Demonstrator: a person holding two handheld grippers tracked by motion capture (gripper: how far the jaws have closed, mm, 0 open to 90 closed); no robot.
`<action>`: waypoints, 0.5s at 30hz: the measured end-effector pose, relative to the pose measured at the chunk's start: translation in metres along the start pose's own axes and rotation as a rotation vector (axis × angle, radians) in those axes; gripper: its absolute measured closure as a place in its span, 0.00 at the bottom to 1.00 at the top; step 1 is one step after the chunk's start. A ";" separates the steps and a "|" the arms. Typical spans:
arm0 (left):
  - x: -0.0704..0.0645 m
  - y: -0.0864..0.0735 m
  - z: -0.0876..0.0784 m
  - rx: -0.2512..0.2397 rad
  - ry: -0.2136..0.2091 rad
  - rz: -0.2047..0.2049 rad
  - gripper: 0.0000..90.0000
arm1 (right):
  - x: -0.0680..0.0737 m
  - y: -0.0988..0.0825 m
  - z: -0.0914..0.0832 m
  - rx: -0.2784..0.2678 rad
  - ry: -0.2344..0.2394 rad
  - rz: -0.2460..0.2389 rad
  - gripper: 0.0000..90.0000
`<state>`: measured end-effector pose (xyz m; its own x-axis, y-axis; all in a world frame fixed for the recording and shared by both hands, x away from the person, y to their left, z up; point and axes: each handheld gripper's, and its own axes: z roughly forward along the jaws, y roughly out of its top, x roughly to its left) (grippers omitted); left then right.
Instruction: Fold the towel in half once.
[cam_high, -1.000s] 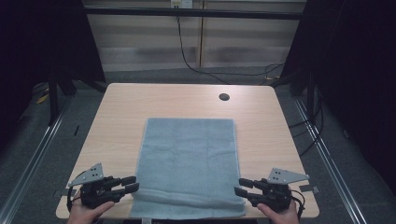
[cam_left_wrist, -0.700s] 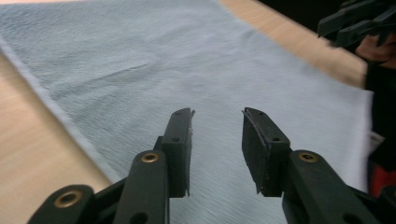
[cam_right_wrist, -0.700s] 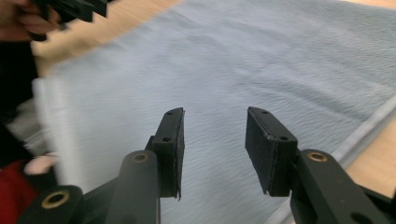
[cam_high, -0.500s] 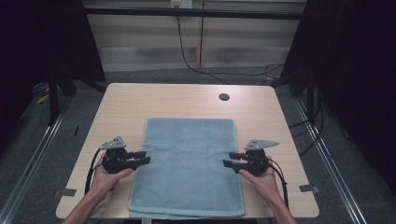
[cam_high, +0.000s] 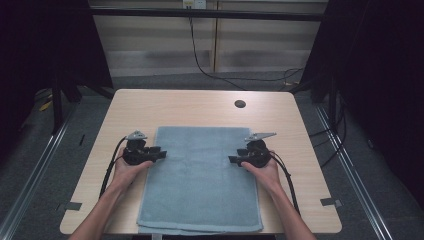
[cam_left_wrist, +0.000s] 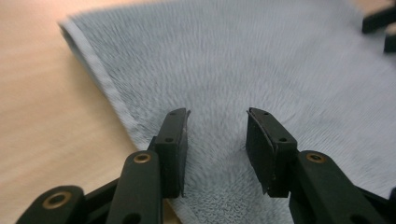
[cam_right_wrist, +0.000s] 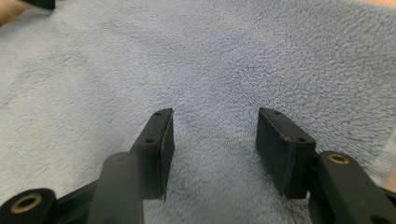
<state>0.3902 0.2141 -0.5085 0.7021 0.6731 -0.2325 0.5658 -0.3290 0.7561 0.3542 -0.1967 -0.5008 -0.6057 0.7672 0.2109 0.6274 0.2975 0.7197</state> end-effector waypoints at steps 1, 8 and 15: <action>0.000 0.001 -0.001 0.006 -0.001 0.001 0.66 | 0.000 -0.001 0.002 0.008 -0.003 0.008 0.52; -0.013 -0.012 -0.010 0.016 -0.041 0.039 0.68 | 0.008 -0.016 -0.009 0.002 -0.005 -0.010 0.53; -0.030 -0.025 -0.021 0.024 -0.063 0.060 0.68 | 0.019 -0.031 -0.023 0.018 0.016 -0.012 0.53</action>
<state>0.3463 0.2157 -0.5077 0.7603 0.6090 -0.2258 0.5316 -0.3836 0.7552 0.3118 -0.2042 -0.5034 -0.6211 0.7543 0.2129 0.6283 0.3168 0.7105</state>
